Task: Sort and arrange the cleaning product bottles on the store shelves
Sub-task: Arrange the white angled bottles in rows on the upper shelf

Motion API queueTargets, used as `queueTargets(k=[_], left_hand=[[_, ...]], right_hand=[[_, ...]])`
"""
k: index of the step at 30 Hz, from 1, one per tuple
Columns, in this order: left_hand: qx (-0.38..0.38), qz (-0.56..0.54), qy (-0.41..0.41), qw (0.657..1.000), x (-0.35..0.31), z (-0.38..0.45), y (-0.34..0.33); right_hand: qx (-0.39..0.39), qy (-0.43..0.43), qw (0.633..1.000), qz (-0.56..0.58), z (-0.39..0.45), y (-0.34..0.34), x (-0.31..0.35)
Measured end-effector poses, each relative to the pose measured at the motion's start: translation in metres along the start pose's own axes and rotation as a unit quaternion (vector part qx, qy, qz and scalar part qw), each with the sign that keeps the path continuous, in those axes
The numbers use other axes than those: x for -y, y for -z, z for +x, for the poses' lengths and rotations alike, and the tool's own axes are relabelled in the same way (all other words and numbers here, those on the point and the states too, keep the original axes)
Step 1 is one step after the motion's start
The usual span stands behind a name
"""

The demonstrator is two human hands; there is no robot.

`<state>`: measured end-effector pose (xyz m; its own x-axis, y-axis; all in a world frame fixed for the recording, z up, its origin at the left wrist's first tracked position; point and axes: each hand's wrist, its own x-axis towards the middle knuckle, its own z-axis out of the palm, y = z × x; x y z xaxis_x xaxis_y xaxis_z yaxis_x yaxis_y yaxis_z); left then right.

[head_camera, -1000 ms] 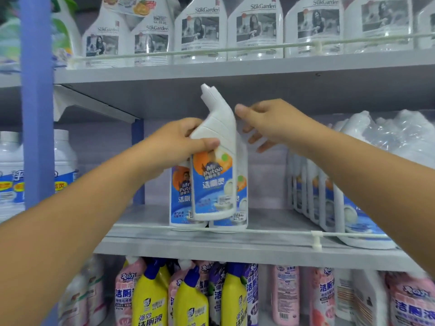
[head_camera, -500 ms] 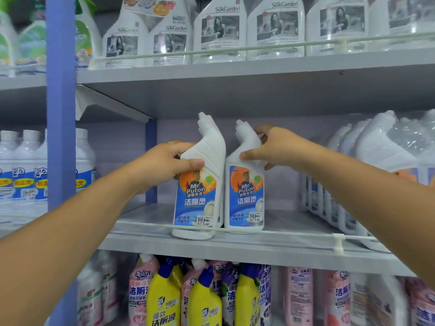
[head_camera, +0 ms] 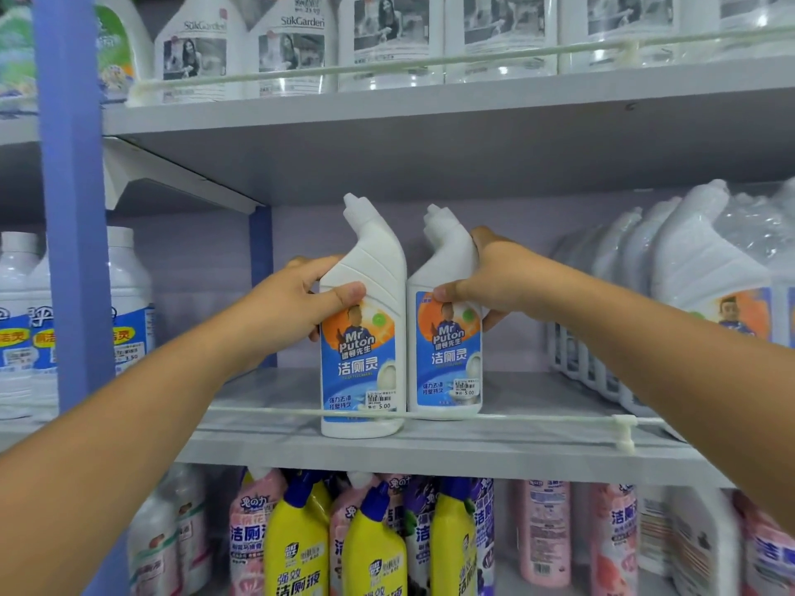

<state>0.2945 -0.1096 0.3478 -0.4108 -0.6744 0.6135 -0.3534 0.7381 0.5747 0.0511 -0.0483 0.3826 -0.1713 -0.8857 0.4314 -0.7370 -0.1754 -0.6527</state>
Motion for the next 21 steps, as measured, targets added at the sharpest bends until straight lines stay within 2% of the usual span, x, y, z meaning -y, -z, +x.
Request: queueTargets(k=[7,11,14,21], left_hand=[[-0.024,-0.001,-0.012,1.0,0.005,-0.005,-0.007],[-0.021,-0.02,0.014,0.999,0.013,-0.014,-0.01],[-0.016,-0.088,0.04,0.995,0.021,-0.022,-0.016],[-0.05,-0.106,0.058,0.991,0.022,-0.029,-0.022]], right_hand=[[0.009,0.013,1.0,-0.018,-0.004,0.001,-0.005],[0.064,-0.022,0.997,0.042,-0.016,-0.005,-0.027],[0.1,-0.048,0.992,0.066,-0.024,-0.016,-0.046],[0.048,-0.042,0.997,0.04,-0.026,-0.027,-0.054]])
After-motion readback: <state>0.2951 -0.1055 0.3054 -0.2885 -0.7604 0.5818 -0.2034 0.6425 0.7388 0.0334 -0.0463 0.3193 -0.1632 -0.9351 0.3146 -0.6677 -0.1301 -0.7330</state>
